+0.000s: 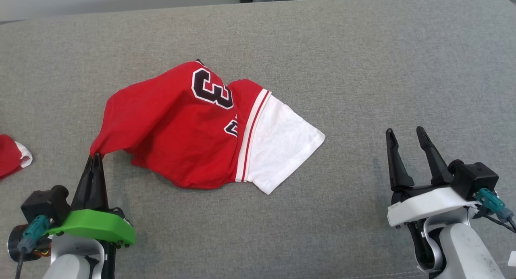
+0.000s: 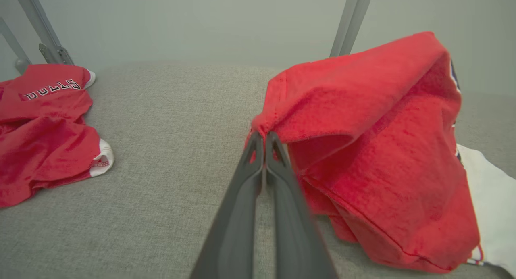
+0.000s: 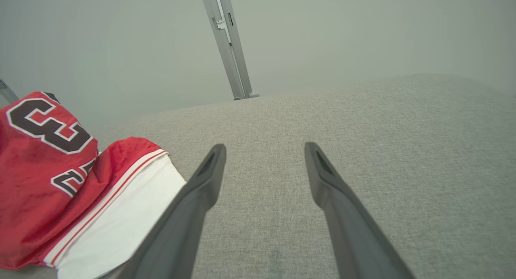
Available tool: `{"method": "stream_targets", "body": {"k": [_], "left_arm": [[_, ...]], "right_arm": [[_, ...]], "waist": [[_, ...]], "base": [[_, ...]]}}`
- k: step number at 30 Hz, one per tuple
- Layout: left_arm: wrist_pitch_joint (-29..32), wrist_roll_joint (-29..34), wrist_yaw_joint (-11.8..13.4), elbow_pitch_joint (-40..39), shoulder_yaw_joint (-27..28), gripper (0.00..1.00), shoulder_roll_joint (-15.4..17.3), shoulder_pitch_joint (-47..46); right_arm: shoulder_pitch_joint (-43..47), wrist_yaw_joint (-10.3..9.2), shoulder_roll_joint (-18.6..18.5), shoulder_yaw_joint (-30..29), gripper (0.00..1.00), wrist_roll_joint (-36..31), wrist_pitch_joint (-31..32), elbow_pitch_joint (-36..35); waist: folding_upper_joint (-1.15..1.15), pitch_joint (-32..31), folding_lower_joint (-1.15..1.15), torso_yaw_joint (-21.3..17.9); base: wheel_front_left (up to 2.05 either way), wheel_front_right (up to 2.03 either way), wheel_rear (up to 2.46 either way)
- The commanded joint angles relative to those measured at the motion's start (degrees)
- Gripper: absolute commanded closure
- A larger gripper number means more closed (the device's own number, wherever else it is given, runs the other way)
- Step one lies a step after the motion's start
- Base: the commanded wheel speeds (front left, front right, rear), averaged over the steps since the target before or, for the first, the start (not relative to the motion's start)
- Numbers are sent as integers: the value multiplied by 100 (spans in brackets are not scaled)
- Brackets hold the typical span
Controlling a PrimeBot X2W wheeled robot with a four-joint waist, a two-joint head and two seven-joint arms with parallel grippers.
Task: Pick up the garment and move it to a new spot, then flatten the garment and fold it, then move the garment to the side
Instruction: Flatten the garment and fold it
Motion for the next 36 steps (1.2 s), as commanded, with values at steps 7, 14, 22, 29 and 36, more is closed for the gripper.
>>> {"method": "stream_targets", "body": {"k": [7, 14, 22, 29, 36], "left_arm": [[-565, 134, -78, 235, 107, 0, -272, -313], [-675, 669, -91, -413, 189, 0, -373, -334], [-628, 812, -26, -593, 1, 0, -376, -23], [-565, 851, -26, -555, -98, 0, -376, -111], [-566, 935, -41, -569, -232, 0, -441, -308]], "right_arm": [[-127, -2, -76, -74, 0, -84, 9, -76], [-30, -2, -86, -87, 0, -176, 47, -107], [138, -2, -88, -12, 0, -220, 103, -113], [36, -2, -213, 66, 0, -287, 266, -50], [-492, -2, -383, 448, 0, -256, 450, 497]], "waist": [[0, -31, 0, 113], [0, -218, 0, 120], [0, -397, 0, 96], [0, -394, 0, 267], [0, -119, 0, 648]], "base": [[0, 0, 0], [0, 0, 0], [0, 0, 0], [0, 0, 0], [0, 0, 0]]}}
